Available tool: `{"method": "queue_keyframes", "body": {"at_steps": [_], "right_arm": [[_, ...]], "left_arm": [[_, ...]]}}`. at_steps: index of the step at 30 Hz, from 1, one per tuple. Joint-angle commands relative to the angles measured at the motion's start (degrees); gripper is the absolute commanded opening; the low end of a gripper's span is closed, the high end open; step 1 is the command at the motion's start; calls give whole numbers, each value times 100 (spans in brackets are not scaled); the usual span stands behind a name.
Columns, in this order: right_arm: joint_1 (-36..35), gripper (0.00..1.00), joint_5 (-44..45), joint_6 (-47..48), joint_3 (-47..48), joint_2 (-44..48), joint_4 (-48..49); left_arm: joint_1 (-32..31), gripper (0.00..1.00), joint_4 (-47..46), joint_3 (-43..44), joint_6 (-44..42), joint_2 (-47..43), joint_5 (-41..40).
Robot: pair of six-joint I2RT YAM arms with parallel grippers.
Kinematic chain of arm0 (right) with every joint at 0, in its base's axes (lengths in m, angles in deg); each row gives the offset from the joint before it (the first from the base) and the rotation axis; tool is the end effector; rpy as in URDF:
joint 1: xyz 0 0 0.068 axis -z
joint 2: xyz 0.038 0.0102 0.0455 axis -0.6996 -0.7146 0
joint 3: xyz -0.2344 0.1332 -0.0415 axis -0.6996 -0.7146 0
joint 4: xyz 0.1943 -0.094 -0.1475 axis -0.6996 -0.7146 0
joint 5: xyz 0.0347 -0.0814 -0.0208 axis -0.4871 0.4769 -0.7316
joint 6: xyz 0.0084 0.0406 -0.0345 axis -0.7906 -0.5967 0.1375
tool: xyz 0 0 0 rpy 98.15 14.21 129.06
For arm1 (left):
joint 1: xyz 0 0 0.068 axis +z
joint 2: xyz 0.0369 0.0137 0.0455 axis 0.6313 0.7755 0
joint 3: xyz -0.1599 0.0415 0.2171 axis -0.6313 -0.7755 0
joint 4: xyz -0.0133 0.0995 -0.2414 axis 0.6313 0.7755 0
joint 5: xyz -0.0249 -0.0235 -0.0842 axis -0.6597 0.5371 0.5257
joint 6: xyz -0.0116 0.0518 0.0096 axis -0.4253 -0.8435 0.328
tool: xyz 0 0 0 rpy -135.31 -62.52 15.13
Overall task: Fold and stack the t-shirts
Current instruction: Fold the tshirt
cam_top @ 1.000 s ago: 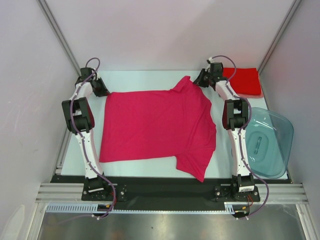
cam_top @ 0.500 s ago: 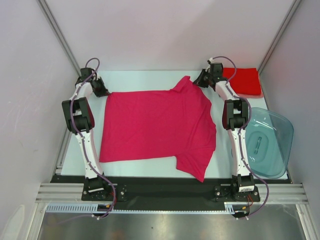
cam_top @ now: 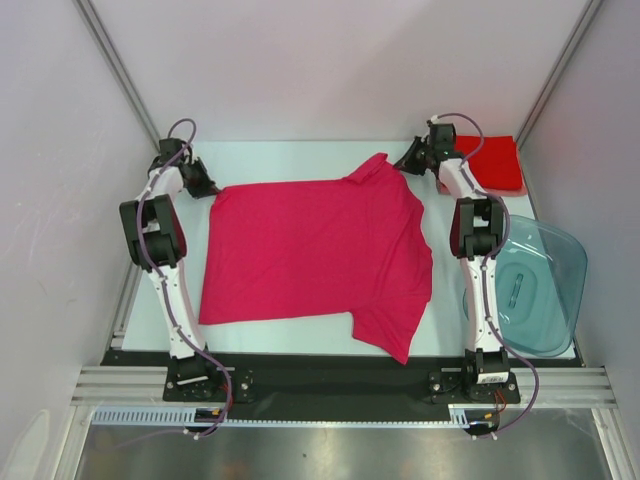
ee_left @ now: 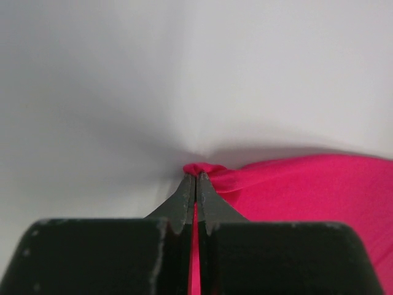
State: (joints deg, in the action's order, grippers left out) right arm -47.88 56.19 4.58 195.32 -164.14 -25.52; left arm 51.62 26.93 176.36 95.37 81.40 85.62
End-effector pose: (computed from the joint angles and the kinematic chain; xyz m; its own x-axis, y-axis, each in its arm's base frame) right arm 0.5940 0.0497 0.1396 -0.7018 0.4025 -0.5878 -0.0219 0.8125 0.5825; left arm 0.5129 0.1019 0.1556 -0.7358 -0.4808 -0.4769 -0.2795 0.8571 -0.4328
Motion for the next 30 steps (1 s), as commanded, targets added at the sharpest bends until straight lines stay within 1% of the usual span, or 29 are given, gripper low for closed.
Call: {"method": "queue_keyframes", "body": {"at_steps": [1,10,14,17,20,23,24,26,30], "right_arm": [[67,0,-50,-58,47,859,-224],[94,0,-454,-128,-154,1315,-733],[94,0,-411,-93,-663,1720,-927],[111,0,-375,-50,-858,1940,-1050],[120,0,-270,-5,-902,2080,-1594],[111,0,-191,-5,-1366,2361,-1605],[111,0,-182,-5,-1751,2597,-1465],[120,0,-121,30,-2191,2879,-1376],[173,0,-138,65,-2510,3083,-1525]], "left_arm": [[63,0,-87,-164,121,-708,103],[71,0,-61,-647,69,-1341,86],[71,0,79,-753,-46,-1552,59],[80,0,193,-832,-186,-1728,16],[71,0,413,-859,-353,-1886,-133],[80,0,554,-1016,-476,-2070,-231],[89,0,572,-1069,-494,-2115,-309],[106,0,659,-1227,-590,-2229,-423],[151,0,835,-1298,-687,-2291,-468]]}}
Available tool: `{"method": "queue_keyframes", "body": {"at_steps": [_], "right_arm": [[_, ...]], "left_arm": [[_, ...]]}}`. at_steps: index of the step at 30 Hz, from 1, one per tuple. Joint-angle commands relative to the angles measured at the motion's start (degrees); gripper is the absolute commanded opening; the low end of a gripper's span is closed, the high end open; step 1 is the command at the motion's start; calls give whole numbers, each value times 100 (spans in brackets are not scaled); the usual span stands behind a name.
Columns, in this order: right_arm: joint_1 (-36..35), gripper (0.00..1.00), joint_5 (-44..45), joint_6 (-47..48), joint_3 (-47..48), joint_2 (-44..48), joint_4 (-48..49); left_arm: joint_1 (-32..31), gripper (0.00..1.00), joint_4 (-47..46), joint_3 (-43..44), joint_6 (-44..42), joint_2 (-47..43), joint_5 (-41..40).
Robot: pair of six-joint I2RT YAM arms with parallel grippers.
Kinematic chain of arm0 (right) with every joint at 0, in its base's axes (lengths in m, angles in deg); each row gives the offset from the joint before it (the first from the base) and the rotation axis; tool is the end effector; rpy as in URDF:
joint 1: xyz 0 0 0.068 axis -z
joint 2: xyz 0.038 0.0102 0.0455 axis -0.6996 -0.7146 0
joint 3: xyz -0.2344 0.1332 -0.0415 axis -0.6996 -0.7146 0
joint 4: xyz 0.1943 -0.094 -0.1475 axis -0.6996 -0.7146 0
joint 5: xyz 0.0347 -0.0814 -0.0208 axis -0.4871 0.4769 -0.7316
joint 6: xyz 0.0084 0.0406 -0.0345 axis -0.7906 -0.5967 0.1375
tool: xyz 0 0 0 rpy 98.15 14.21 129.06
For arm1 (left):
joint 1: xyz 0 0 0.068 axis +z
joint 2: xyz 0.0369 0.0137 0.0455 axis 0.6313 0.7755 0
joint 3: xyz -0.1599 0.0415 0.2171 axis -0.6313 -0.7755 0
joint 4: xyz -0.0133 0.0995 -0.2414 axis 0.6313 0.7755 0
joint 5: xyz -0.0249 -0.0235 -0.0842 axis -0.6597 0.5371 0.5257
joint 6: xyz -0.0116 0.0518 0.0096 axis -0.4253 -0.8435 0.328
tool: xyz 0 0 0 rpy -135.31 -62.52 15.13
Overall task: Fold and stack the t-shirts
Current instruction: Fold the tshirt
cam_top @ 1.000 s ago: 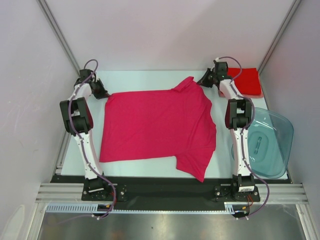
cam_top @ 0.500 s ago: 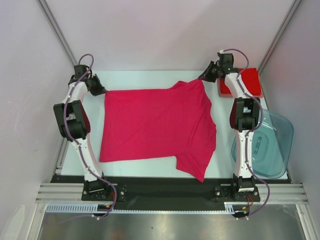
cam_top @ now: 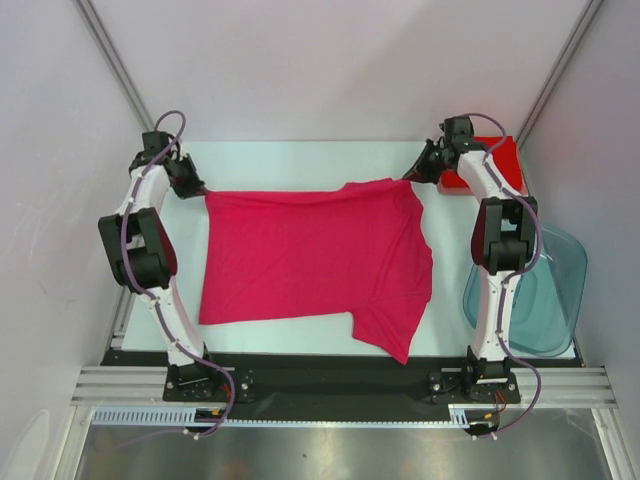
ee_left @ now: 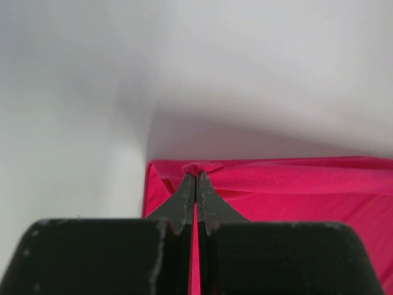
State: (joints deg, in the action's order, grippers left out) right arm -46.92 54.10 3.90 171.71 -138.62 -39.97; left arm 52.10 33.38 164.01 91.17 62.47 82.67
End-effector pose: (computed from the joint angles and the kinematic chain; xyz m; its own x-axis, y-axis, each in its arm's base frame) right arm 0.5076 0.0370 0.2237 -0.8151 0.4115 -0.4077 0.1088 0.8001 0.5900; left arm 0.4490 0.0935 0.2365 -0.7415 -0.4248 -0.5194 -0.2622 0.8960 -0.3584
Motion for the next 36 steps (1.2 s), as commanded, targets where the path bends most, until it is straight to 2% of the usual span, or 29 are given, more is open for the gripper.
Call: {"method": "queue_keyframes", "body": {"at_steps": [1,7,19,26,36], "right_arm": [[77,0,80,159,-289,635,-124],[94,0,54,115,-1002,1250,34],[33,0,133,45,-2390,1875,104],[-2,0,212,36,-2813,2103,218],[-99,0,265,10,-3103,2051,359]], "left_arm": [[111,0,226,-98,-303,-415,-191],[155,0,287,-396,-435,-635,-235],[155,0,331,-1223,-496,-1083,-401],[155,0,270,-1548,-417,-1101,-375],[155,0,340,-1504,-391,-811,-481]]}}
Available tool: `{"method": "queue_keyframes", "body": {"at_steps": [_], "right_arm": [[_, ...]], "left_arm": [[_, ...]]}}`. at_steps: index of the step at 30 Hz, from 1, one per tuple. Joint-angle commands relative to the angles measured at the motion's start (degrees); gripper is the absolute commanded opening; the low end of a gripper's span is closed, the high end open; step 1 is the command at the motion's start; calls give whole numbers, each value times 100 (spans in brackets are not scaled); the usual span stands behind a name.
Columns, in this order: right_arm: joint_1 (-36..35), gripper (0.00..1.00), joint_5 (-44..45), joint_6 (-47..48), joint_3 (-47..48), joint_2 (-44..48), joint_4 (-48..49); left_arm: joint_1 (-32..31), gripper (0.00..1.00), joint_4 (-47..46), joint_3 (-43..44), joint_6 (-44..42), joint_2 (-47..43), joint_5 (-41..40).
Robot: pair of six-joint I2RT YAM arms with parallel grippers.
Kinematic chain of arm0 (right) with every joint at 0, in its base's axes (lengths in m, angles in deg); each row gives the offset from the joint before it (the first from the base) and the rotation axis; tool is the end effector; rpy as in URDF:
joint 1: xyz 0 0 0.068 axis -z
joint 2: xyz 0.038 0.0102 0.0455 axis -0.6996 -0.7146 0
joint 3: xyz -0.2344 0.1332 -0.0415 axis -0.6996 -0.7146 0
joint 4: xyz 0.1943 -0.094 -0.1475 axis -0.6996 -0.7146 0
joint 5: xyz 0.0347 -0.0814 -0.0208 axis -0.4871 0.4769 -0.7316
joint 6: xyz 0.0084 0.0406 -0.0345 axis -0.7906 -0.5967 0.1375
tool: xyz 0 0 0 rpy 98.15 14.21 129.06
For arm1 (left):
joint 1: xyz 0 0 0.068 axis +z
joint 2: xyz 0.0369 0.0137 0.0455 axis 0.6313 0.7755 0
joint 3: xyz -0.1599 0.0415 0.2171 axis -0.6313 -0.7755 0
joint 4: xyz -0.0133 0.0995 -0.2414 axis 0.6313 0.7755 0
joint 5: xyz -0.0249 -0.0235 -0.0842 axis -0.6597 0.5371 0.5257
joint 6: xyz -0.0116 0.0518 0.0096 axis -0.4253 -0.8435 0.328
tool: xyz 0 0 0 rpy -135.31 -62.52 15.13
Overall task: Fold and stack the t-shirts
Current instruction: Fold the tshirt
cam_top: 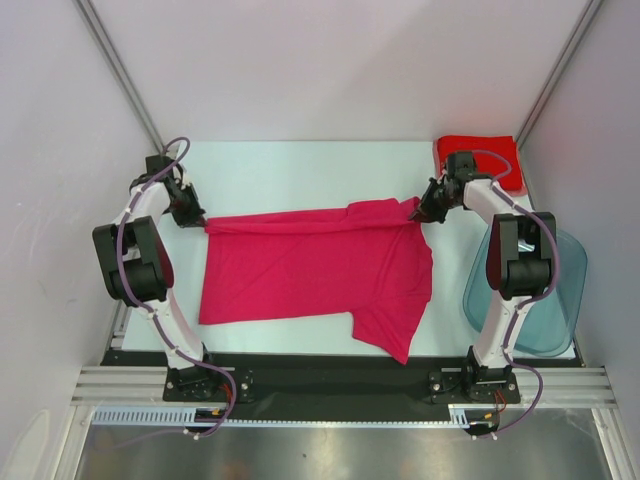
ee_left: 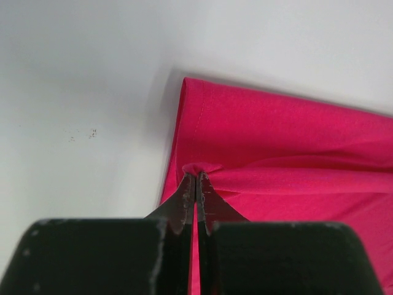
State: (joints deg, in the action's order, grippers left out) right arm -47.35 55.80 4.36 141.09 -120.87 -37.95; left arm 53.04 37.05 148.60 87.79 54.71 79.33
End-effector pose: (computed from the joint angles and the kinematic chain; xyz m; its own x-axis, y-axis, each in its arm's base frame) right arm 0.4121 0.0350 0.1977 -0.8762 0.4017 -0.2665 0.2151 0.8206 0.5295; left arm 0.3924 0.0894 0.2064 -0.8315 -0.4067 -0.3785 -0.3214 0.9078 -0.2693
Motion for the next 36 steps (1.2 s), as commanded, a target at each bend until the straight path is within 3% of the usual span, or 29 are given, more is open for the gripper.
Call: {"method": "queue_keyframes", "body": {"at_steps": [1,15,18,19,21,23,26,29,32,36], "right_arm": [[-73,0,121,-45,-50,267,175],[-64,0,191,17,-243,258,202],[-38,0,113,60,-261,223,141],[-20,3,112,95,-269,223,36],[15,15,147,314,-304,293,-114],[-11,27,252,464,-471,651,25],[-73,36,436,509,-893,1240,754],[-108,45,473,413,-929,1357,1388],[-248,48,314,298,-175,805,1302],[-415,51,262,324,766,-143,1028]], "left_arm": [[70,0,-27,36,-52,-9,-155],[52,0,-9,-130,44,-9,-190],[52,10,-27,-401,141,-61,-173],[52,26,-44,-560,193,-270,-268],[44,46,-325,-1198,517,-613,-348],[44,51,-597,-1544,799,-1227,-444],[44,55,-782,-1906,985,-1843,-673],[9,52,-949,-1862,1090,-2082,-770],[-97,48,-1142,-1827,1196,-2232,-735],[-334,48,-1485,-1705,1214,-1910,-27]]}}
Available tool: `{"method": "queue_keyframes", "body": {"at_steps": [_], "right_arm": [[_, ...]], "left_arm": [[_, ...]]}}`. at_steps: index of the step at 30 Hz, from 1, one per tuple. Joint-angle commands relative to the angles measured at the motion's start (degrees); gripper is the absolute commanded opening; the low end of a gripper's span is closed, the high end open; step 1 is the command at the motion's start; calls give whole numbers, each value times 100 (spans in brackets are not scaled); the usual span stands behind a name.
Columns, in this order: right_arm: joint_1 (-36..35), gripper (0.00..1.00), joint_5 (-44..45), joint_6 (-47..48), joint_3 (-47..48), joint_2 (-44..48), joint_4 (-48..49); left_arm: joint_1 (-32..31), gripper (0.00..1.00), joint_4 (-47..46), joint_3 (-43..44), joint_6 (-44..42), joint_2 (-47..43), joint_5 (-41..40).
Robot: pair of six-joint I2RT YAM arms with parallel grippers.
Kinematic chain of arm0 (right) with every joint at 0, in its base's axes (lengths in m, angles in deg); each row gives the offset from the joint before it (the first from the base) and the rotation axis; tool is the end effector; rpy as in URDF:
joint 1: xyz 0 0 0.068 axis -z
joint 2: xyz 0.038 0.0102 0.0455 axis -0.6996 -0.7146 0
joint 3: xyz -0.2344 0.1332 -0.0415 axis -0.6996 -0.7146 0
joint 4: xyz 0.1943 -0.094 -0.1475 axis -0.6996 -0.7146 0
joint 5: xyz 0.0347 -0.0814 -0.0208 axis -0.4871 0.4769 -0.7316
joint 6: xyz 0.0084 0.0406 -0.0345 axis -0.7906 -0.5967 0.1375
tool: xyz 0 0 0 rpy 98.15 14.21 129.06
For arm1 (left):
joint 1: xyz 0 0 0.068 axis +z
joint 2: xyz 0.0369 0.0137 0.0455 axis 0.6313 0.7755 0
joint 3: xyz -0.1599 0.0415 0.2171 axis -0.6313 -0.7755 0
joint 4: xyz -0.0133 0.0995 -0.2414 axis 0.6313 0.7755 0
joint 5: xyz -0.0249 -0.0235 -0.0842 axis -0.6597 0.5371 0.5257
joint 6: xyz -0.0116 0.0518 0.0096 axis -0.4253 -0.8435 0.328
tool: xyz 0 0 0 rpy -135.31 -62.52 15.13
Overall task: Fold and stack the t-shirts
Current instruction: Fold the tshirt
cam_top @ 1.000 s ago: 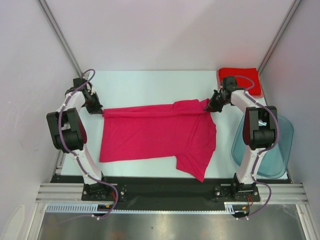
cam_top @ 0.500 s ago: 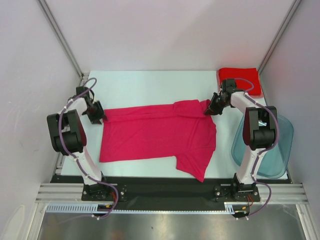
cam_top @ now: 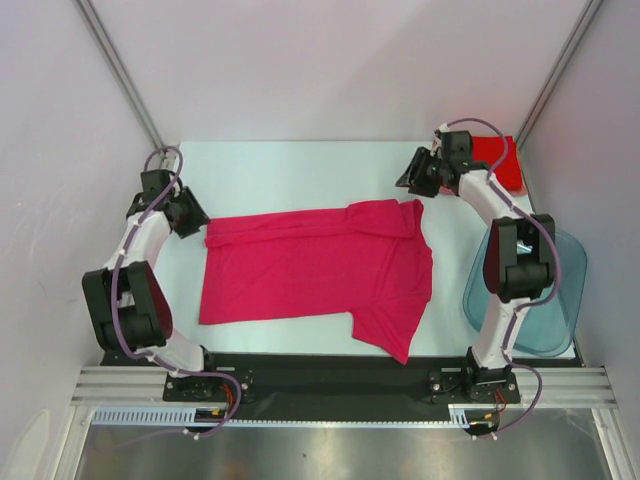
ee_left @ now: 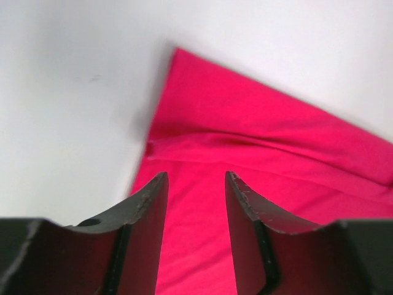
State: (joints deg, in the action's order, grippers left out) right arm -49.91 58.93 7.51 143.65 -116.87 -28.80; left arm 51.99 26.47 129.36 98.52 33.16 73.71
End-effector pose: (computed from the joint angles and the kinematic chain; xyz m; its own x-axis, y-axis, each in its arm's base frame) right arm 0.4229 0.0527 0.2492 -0.7751 0.3368 -0.5346 0.0132 0.8545 0.5192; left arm 0.3208 0.0690 0.2446 -0.6527 -0.5346 -0.5369 -0.4333 0.8447 -0.3142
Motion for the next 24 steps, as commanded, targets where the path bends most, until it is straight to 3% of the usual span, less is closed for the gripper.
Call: {"method": "queue_keyframes", "body": {"at_steps": [1,8,12,24], "right_arm": [[-177,52,-68,36,695,-685,-1],[-265,56,-8,448,2267,-1890,-555],[-292,60,300,764,2611,-2145,-940],[-265,61,309,1038,2534,-2497,-1110]], "left_arm": [[-247,46,-446,307,114,387,712],[-440,42,-525,641,0,942,1250],[-554,41,-525,615,-62,977,1303],[-572,42,-358,799,-211,1135,1338]]}}
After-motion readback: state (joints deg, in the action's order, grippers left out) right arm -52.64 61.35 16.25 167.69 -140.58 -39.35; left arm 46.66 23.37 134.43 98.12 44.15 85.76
